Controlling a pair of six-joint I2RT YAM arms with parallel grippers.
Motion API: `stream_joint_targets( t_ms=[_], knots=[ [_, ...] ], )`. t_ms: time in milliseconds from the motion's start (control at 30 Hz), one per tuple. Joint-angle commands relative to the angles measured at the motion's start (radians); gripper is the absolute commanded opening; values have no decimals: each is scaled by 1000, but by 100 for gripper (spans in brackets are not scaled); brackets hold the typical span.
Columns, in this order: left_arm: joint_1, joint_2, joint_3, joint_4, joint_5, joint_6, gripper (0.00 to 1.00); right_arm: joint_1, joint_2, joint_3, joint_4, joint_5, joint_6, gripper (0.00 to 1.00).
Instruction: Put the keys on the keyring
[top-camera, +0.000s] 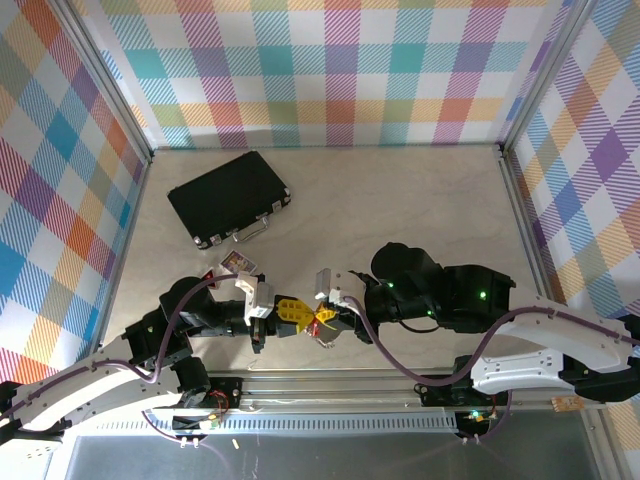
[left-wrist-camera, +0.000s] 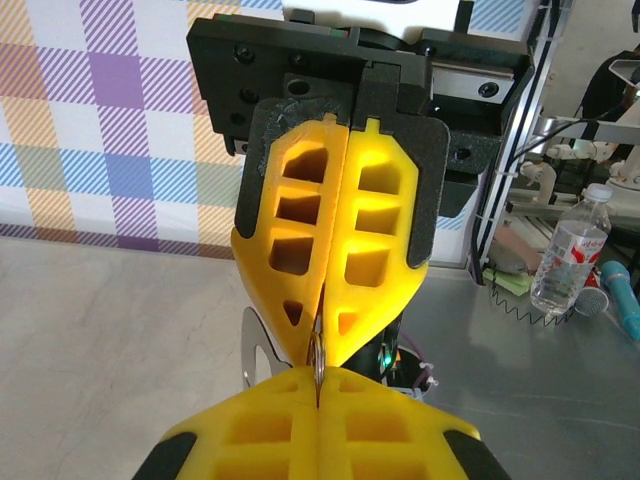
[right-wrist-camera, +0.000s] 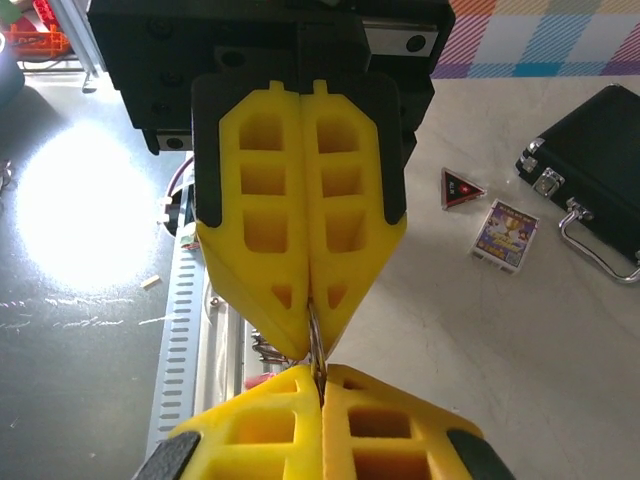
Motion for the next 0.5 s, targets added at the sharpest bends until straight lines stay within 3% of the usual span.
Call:
stream_joint_targets(
  t_ms=[0, 67, 167, 233, 333, 467],
  knots=[
    [-2, -2, 23, 36, 7, 4, 0, 1, 14, -2, 31, 19, -18, 0],
    [-2, -4, 43, -26, -25, 32, 0, 0, 22, 13, 4, 32, -34, 0],
    [-2, 1, 74, -134, -82, 90, 17, 0, 46, 51, -50, 57, -58, 0],
    [-2, 12, 88, -192, -118, 127, 18, 1, 71, 76, -82, 92, -74, 0],
    [-2, 33, 100, -241, -150, 161, 17, 0, 107, 104, -129, 111, -91, 0],
    [-2, 62, 99, -241, -153, 166, 3, 1, 138, 123, -156, 90, -99, 0]
  ],
)
